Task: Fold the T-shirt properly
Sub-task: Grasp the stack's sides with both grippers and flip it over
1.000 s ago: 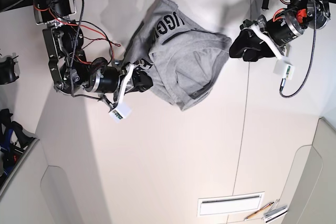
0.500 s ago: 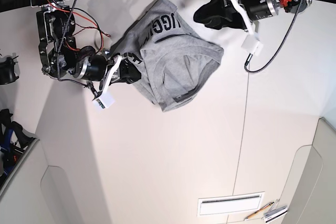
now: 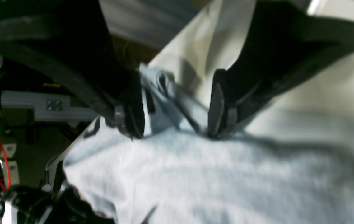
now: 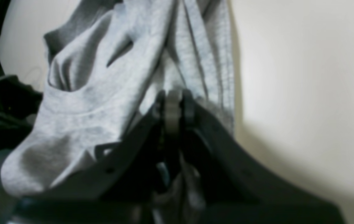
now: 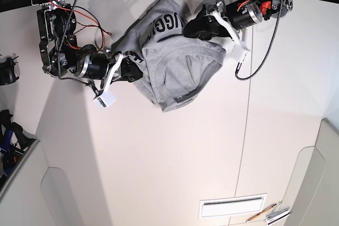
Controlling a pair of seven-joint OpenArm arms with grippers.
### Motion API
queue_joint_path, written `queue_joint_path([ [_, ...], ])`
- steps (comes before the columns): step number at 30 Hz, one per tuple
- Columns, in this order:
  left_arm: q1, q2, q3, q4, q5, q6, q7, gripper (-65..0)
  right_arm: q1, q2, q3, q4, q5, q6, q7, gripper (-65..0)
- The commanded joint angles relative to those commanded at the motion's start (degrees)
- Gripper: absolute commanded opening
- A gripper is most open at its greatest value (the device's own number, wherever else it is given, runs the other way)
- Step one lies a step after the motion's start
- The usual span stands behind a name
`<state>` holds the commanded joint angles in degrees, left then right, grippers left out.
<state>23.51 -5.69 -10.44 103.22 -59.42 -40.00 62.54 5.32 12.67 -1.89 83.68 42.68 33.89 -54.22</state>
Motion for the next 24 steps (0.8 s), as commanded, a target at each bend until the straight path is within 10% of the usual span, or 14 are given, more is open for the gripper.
queue_joint_path([
  [5,0.0,0.2,0.4,0.0,-1.0,0.0,0.0,-29.4,0.0,-0.2,0.0,0.0,0.0,0.0,0.5,-65.0],
  [14,-1.3,0.1,8.2,0.0,7.8,0.0,-4.5,-62.4,0.0,-0.1,0.0,0.0,-0.2,0.0,0.6,-65.0],
  [24,-1.6,-2.6,3.6,1.2,6.9,0.0,1.6,-63.3,-0.2,0.1,0.1,0.0,-1.9,-0.02,0.2,-65.0],
])
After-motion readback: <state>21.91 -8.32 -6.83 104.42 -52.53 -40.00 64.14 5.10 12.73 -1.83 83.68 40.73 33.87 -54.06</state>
